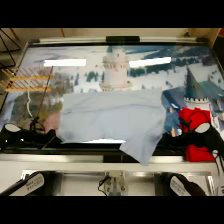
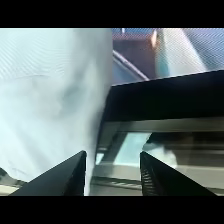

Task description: Fold the shirts.

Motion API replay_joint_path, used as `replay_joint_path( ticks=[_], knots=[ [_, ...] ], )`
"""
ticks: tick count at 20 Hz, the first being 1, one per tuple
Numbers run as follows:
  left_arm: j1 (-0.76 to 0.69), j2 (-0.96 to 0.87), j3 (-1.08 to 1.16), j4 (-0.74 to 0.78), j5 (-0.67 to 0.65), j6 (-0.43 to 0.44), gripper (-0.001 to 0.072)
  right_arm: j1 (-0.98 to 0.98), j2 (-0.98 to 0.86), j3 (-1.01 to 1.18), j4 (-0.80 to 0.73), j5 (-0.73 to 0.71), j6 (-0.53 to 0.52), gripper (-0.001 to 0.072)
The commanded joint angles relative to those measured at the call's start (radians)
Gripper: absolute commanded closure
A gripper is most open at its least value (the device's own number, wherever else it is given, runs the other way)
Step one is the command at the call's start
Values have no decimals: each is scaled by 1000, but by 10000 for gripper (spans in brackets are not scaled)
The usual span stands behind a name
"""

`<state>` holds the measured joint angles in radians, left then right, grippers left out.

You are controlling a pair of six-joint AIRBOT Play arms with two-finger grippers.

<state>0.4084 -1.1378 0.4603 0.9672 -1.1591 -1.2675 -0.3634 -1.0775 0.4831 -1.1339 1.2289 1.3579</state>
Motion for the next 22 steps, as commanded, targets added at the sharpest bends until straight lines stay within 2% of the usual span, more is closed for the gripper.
replay_joint_path(
  ticks=[1,8,10,12,14,16,22],
  knots=[
    [0,1,0,-11,-22,-1,680,0,4,-55,78,-78,-21,269],
    [0,1,0,-49,-20,-1,680,0,4,-101,157,-140,-61,276],
    [0,1,0,-49,-19,0,680,0,4,-106,169,-142,-67,489],
    [0,1,0,-49,-19,4,680,0,4,-106,186,-142,-93,654],
    [1,1,11,-49,-25,27,680,0,4,-99,249,-133,-174,655],
    [1,1,57,-49,-64,70,680,0,4,-47,286,-111,-205,655],
    [0,1,267,-56,-162,78,680,0,4,204,298,-69,-168,656]
  ],
)
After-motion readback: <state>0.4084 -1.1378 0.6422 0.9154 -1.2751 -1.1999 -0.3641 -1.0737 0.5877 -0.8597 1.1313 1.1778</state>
